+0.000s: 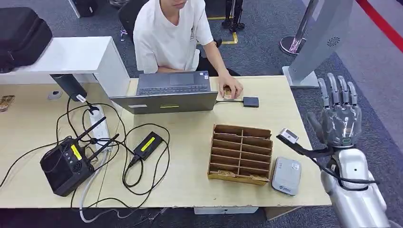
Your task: Pass the card to the sensor for recognition and then transmit it.
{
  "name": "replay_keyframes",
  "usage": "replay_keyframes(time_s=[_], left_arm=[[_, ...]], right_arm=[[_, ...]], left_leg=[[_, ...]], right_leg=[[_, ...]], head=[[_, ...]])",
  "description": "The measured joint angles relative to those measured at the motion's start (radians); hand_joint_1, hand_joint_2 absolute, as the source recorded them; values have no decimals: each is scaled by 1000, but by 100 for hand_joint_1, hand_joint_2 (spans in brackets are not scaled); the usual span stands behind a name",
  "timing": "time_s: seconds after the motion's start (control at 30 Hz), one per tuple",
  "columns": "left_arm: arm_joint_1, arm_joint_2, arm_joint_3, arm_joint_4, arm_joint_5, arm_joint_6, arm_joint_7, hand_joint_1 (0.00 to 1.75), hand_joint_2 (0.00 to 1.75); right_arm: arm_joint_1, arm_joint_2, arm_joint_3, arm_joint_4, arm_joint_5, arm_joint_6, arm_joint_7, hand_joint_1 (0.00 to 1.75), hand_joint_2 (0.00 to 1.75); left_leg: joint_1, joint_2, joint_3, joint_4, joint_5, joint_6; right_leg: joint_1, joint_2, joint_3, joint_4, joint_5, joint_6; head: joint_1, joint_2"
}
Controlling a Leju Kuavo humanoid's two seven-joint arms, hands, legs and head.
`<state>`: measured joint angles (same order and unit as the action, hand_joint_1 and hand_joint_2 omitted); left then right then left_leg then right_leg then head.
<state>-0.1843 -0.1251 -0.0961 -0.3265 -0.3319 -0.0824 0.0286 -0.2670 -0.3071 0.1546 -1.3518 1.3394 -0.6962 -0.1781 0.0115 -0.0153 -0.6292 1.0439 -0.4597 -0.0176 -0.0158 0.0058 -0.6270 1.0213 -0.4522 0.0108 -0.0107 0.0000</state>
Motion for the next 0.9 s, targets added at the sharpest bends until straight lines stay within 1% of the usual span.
replay_keyframes(time_s=[0.1,0.23,0.4,0.43,0.5,0.57,0.73,0.9], left_arm=[[8,5,0,0,2,5,-10,0,175],[13,10,0,0,5,6,-13,0,175],[27,17,8,0,10,16,-28,0,175],[29,18,10,0,18,16,-25,0,175],[29,19,34,1,75,11,38,0,175],[21,19,68,4,99,6,66,0,175],[3,20,115,11,104,7,77,0,175],[3,20,137,11,100,7,76,0,175]], right_arm=[[84,0,-39,-69,-3,0,-21,0,175],[166,1,-69,-143,2,0,-38,0,175],[278,23,-98,-230,9,0,-47,0,175],[300,29,-103,-250,5,0,-56,0,175],[335,43,-104,-280,-19,0,-89,0,175],[349,59,-103,-290,-21,0,-99,0,175],[389,92,-101,-310,-34,0,-103,0,175],[441,114,-96,-328,-47,0,-109,0,175]], left_leg=[[0,0,0,-1,0,0],[0,0,0,-1,0,0],[0,0,0,-1,0,0],[0,0,0,-1,0,0],[0,1,0,-2,0,0],[0,1,1,-2,0,-1],[0,1,1,-2,0,-1],[0,1,1,-2,0,-1]], right_leg=[[0,0,0,0,0,0],[0,0,0,0,0,0],[0,0,0,0,-1,-1],[0,0,0,0,-1,-1],[0,0,0,0,-1,-1],[0,1,0,0,-1,-1],[0,0,1,0,-1,-1],[0,0,1,0,-1,-1]], head=[[0,0],[-1,0],[0,0],[0,0],[0,0],[0,0],[0,0],[-1,0]])
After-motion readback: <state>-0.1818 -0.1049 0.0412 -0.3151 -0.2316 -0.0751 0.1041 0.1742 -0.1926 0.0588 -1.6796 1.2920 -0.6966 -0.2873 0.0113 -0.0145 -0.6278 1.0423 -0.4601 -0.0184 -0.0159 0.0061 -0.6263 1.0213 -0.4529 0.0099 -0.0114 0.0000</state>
